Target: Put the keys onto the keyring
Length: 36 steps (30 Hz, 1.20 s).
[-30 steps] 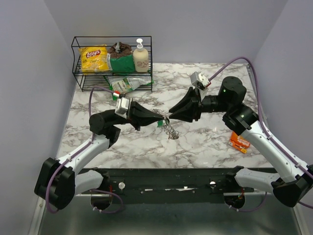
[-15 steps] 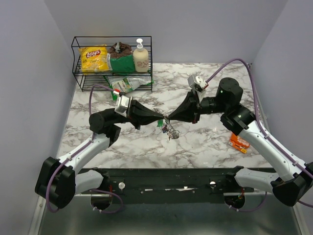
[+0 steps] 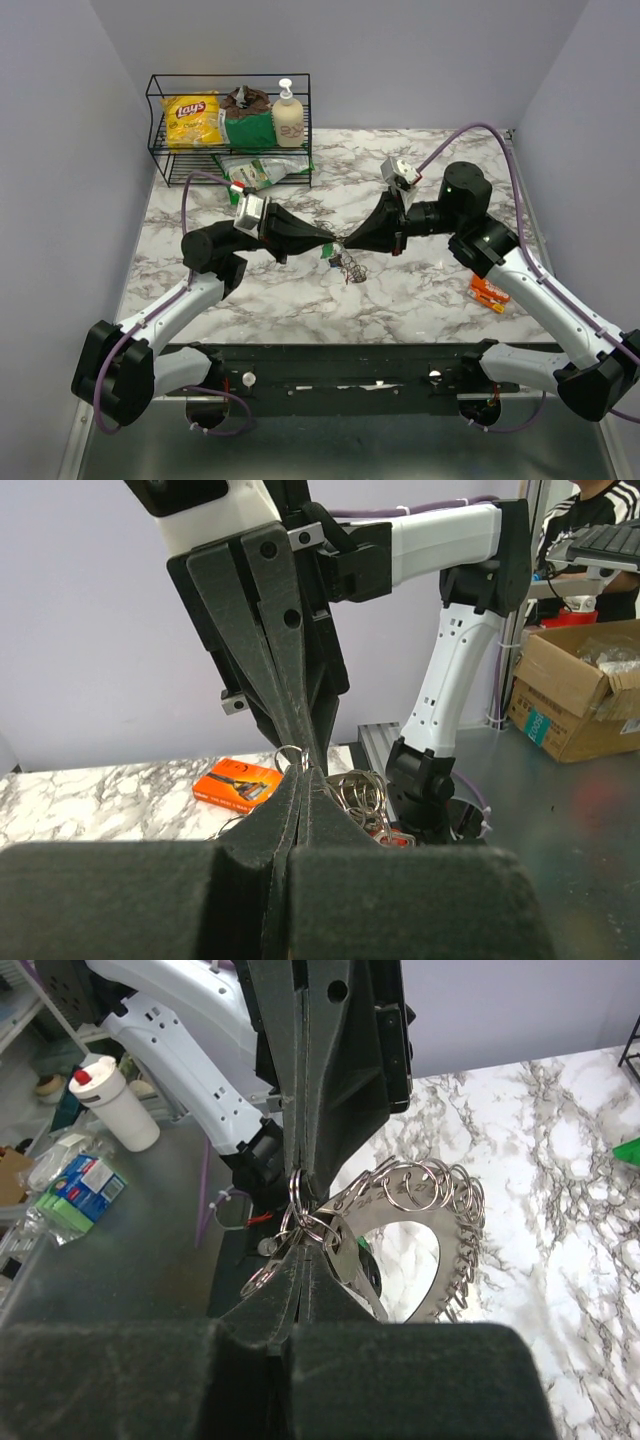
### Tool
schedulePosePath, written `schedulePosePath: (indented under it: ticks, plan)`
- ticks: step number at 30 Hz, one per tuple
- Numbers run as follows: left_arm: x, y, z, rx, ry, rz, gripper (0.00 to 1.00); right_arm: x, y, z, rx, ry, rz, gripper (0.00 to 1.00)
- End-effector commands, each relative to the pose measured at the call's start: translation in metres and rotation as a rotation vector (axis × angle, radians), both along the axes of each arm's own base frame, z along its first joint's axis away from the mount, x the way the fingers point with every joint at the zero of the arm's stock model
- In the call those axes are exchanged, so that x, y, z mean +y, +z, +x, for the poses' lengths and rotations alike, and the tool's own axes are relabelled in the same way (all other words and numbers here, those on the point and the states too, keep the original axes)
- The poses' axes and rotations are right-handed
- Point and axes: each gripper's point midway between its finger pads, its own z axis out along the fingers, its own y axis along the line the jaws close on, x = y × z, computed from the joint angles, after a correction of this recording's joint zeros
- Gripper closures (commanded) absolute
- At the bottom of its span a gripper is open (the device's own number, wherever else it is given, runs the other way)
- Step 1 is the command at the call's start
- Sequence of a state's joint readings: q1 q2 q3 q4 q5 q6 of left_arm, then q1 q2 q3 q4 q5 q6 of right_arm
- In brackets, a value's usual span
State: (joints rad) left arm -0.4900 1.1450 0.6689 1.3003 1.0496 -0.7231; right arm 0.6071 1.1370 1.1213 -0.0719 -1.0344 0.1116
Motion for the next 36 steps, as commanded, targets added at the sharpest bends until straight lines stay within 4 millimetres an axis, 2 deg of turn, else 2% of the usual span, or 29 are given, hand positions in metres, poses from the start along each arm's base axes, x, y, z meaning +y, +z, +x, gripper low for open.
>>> schedulePosePath:
  ticks: [1, 5, 11, 14, 17, 20, 28, 32, 33, 36]
  plan:
    - [0.005, 0.023, -0.009, -0.098, 0.000, -0.049, 1.00, -0.001, -0.003, 0.000, -0.016, 0.007, 0.003, 0.99]
    - [0.005, 0.021, -0.010, -0.103, -0.011, -0.033, 1.00, -0.004, -0.001, -0.001, -0.037, -0.013, 0.006, 0.97]
    - [0.004, 0.015, -0.013, -0.107, -0.035, 0.015, 1.00, -0.014, 0.018, -0.006, -0.122, -0.060, 0.031, 0.72]
    - [0.004, 0.013, -0.014, -0.114, -0.039, 0.037, 1.00, -0.016, 0.021, -0.006, -0.138, -0.072, 0.030, 0.61]
    - [0.003, 0.012, -0.015, -0.110, -0.047, 0.051, 1.00, -0.014, 0.022, -0.005, -0.134, -0.061, 0.028, 0.52]
    - [0.003, 0.013, -0.015, -0.106, -0.049, 0.051, 1.00, -0.010, 0.018, -0.005, -0.118, -0.032, 0.021, 0.50]
    - [0.004, 0.015, -0.020, -0.103, -0.078, 0.044, 1.00, -0.005, 0.016, -0.003, -0.098, 0.002, 0.016, 0.49]
    - [0.003, 0.014, -0.021, -0.097, -0.083, 0.043, 1.00, -0.005, 0.017, -0.003, -0.100, 0.003, 0.019, 0.62]
    - [0.004, 0.014, -0.020, -0.098, -0.081, 0.043, 1.00, -0.005, 0.016, -0.003, -0.097, 0.003, 0.018, 0.72]
    - [0.003, 0.014, -0.019, -0.097, -0.081, 0.043, 1.00, -0.006, 0.015, -0.003, -0.098, -0.002, 0.019, 0.81]
